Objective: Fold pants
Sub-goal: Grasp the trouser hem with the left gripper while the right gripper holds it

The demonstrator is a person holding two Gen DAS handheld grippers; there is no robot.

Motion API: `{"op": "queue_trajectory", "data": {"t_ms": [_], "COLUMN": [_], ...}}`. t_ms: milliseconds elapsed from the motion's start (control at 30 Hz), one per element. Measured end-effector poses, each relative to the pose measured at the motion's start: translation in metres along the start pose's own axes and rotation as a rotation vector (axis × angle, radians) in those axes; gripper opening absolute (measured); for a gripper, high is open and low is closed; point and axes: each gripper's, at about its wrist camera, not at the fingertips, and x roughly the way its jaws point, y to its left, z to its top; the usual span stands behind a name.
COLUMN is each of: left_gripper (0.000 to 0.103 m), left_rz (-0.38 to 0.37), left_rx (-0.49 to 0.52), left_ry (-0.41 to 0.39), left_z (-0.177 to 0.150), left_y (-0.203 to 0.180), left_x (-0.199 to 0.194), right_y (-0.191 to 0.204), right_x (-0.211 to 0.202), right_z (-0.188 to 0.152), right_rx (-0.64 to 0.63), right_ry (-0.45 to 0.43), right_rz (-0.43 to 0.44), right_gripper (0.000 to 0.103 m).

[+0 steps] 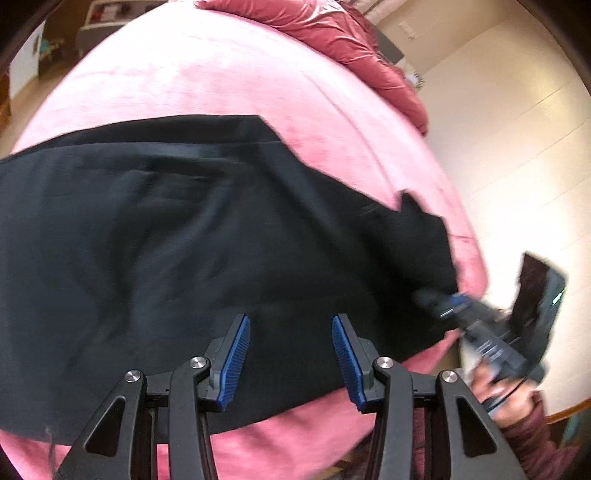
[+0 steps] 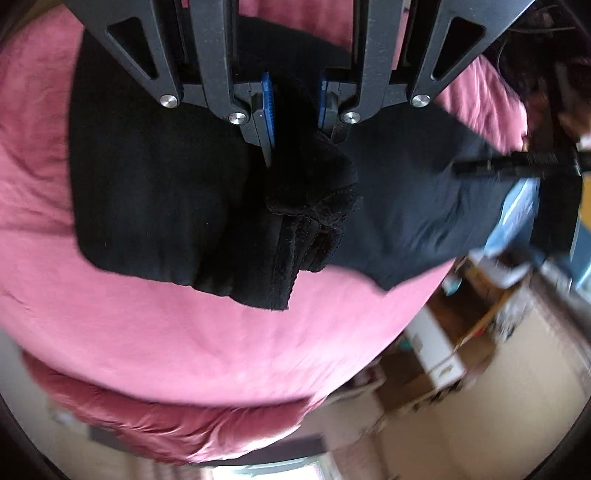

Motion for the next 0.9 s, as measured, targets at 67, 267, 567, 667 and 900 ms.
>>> {"op": "queue_trajectory", "data": {"t_ms": [67,267,567,667,900], "left_gripper": [0.047,0.047,0.048,0.048,0.048], "left_rz": [-0.074,-0.226,-0.293,-0.307,-0.359], "left_rx": [-0.027,-0.08,-0.134,-0.177,-0.241], "left_ry": [0.013,0.06,0.181,0.242,0.278], "left_z": [0.005,0.024,0.04,0.04,0.034], "left_y": [-0.002,-0.014,-0.032,-0.028,-0.025], "left_x": [0.002,0.015,0.058,0.074,0.084], "right_y": [0.012,0.021,0.015,-0.002,-0.014], "right_x": [0.007,0.013,-0.016,-0.031,-0.035], "right_z": [-0.01,-0.021,-0.043,-0.054,-0.064], "right_rx": [-0.031,-0.089,-0.041,0.042,0.096], "right_ry": [0.021,0.046,0.056,0.046,0.046], "right_rz": [-0.007,-0.028,0.094,0.123,0.1], "right_gripper": [0.018,0.022,0.031,0.033,0.035]}}
